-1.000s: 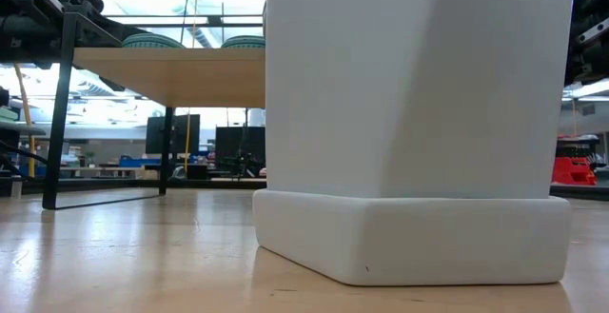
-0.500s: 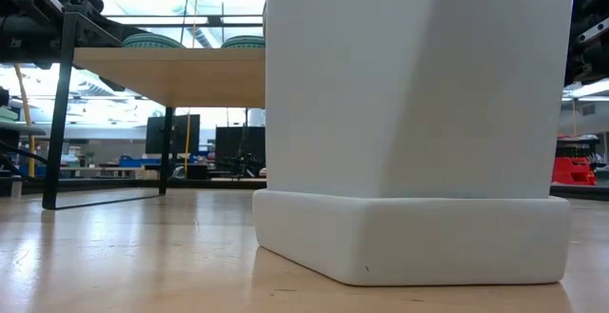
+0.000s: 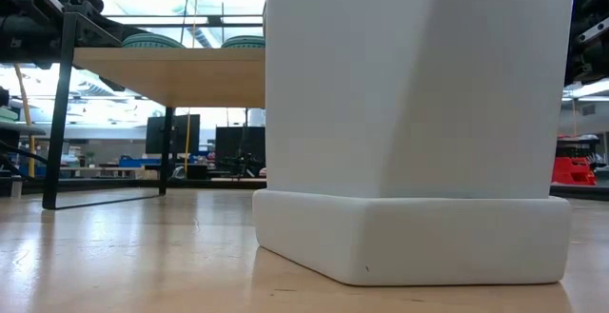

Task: Pick and place slides into the shelf
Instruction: Return to Home Position

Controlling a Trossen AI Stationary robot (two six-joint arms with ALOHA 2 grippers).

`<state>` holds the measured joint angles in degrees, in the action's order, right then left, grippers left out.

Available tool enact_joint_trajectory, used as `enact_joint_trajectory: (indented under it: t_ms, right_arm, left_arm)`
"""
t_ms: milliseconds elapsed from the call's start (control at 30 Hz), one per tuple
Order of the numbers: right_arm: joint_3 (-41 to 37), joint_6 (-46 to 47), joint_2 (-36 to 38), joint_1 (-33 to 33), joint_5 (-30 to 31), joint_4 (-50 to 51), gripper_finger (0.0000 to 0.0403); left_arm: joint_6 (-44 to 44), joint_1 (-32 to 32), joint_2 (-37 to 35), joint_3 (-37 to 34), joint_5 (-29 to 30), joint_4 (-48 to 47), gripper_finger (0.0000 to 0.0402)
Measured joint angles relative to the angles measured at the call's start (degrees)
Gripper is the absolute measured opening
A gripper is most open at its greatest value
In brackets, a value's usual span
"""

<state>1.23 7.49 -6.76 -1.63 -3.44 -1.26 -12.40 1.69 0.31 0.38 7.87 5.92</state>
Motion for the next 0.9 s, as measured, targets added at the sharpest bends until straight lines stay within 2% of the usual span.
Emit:
enact_joint_trajectory:
  t_ms: [467, 900]
  right_arm:
    - [0.1, 0.0, 0.0, 0.0, 0.0, 0.0, 0.0014]
    - [0.1, 0.0, 0.0, 0.0, 0.0, 0.0, 0.0014]
  left_arm:
    - [0.0, 0.0, 0.0, 0.0, 0.0, 0.0, 0.0021]
    - [0.0, 0.0, 0.0, 0.0, 0.0, 0.0, 0.0036]
